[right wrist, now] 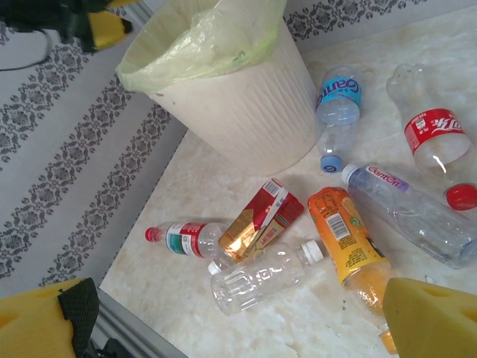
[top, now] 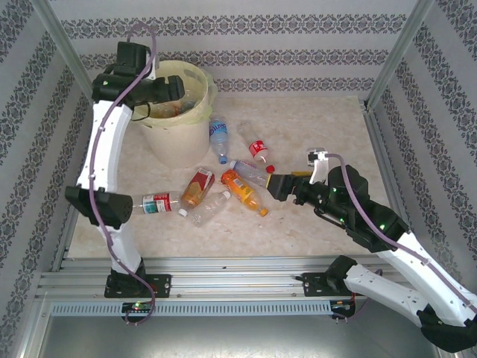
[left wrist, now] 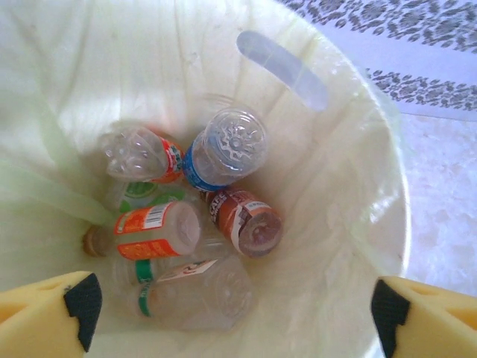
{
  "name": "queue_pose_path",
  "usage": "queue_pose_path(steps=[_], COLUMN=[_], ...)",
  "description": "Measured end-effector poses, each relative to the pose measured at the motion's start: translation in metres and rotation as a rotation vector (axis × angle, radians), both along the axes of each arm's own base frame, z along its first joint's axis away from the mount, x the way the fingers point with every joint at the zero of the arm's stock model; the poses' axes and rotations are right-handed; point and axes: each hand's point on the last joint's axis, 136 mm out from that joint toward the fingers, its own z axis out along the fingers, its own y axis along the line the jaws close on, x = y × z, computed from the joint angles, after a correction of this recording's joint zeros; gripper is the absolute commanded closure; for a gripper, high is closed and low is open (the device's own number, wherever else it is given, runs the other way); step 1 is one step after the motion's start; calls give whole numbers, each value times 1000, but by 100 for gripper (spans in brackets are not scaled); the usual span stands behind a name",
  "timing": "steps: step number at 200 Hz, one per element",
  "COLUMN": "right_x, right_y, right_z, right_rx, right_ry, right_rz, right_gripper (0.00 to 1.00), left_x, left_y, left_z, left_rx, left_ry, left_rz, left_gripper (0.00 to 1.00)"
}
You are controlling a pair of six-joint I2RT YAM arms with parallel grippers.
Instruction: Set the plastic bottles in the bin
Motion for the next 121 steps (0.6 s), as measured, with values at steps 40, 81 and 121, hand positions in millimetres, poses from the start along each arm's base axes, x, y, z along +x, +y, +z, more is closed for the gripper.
queue_pose_path(steps=[40,81,121], right_x=[-5,-11,-13], right_y=[6,8,9], right_z=[-14,-29,-41], right_rx=[-18,-39,-61], right_ry=[39,82,114], right_rz=[45,76,84], right_gripper=[2,2,2], left_x=[-61,-118,-177], left_y=[6,-12,-67], left_z=[13,-14,-62], left_rx=[48,81,102], left_ry=[-28,10,91], left_rz=[-47,-168,-415], left_gripper=[0,0,0])
